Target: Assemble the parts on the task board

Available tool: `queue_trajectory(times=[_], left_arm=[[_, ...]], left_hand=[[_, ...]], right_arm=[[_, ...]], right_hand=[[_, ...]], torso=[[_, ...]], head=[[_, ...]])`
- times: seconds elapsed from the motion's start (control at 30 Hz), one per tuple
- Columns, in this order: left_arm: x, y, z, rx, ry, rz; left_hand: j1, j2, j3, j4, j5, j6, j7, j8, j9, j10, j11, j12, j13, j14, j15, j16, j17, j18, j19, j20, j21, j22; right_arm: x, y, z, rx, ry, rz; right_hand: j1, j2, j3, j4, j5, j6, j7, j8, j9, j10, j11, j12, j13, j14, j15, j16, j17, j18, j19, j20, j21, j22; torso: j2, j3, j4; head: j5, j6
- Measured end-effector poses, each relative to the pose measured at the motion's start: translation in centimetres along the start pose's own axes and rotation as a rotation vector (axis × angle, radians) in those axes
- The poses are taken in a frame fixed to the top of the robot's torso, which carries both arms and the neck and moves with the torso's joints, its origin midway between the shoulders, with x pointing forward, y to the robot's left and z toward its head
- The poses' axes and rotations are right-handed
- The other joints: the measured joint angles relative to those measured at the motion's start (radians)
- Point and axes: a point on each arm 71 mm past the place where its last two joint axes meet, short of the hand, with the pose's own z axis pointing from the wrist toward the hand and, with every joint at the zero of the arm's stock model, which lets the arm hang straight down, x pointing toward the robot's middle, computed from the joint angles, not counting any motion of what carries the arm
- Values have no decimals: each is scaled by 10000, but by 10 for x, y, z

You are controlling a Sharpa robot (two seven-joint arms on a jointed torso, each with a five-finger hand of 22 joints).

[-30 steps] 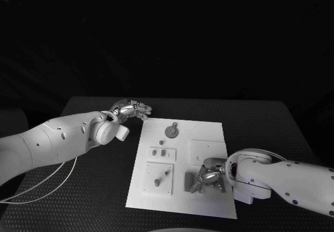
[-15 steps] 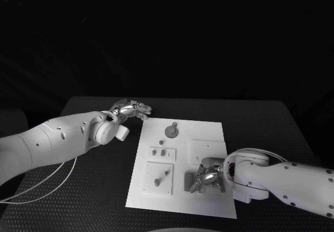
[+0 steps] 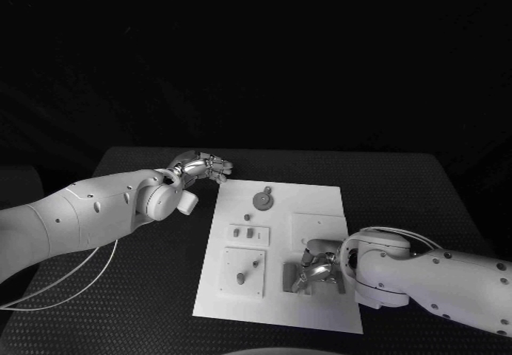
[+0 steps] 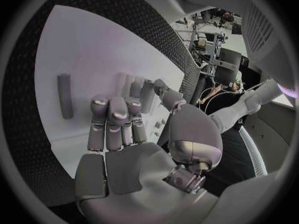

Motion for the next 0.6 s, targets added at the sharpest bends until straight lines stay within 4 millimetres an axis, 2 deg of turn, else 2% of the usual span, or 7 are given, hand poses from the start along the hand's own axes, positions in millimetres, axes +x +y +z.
queue_trajectory(times=[0.03,0.23,0.3,0.47,0.6], left_arm=[[0,0,0,0,0,0],[0,0,0,-2,7,-2],[0,0,0,-3,8,-2],[0,0,0,-4,9,-3],[0,0,0,-5,10,-3]], left_hand=[[0,0,0,0,0,0,0,0,0,0,0,0,0,0,0,0,3,-2,0,0,0,0],[-45,45,0,0,0,0,0,0,-9,0,0,0,0,0,0,0,9,96,0,0,0,6],[-45,45,0,0,0,0,0,0,-9,0,0,0,0,0,0,0,8,97,0,0,0,8],[-45,45,0,0,0,0,0,0,-9,0,0,0,0,0,0,0,9,97,0,0,0,8],[-45,45,0,0,0,0,0,0,-9,0,0,0,0,0,0,0,17,96,0,0,0,7]], right_arm=[[0,0,0,0,-31,-18],[-1,0,0,-27,-137,-111],[-1,0,0,-39,-154,-122],[-1,-2,0,-67,-140,-74],[-1,-7,-2,-28,-114,52]], right_hand=[[-43,149,16,59,0,31,-31,-2,0,11,-10,0,0,4,-2,0,-11,3,1,0,7,-6],[-106,234,42,102,0,48,-49,-3,-22,45,-45,1,-1,19,10,0,-21,19,1,0,36,-23],[-202,319,245,305,0,88,-68,-4,-54,81,-9,0,-1,19,10,0,-38,24,1,1,36,-53],[-365,142,531,417,0,131,-60,-58,-93,117,-45,0,18,49,-20,-40,-38,31,36,-33,36,-55],[-374,-438,631,493,0,132,-62,-185,-183,116,-44,0,41,49,-20,-40,-46,32,36,-33,36,-78]], torso=[[0,0,1],[0,0,1],[1,0,1],[0,0,1],[1,-1,1]], head=[[0,-1],[1,-9],[1,-9],[-7,-2],[-8,4]])
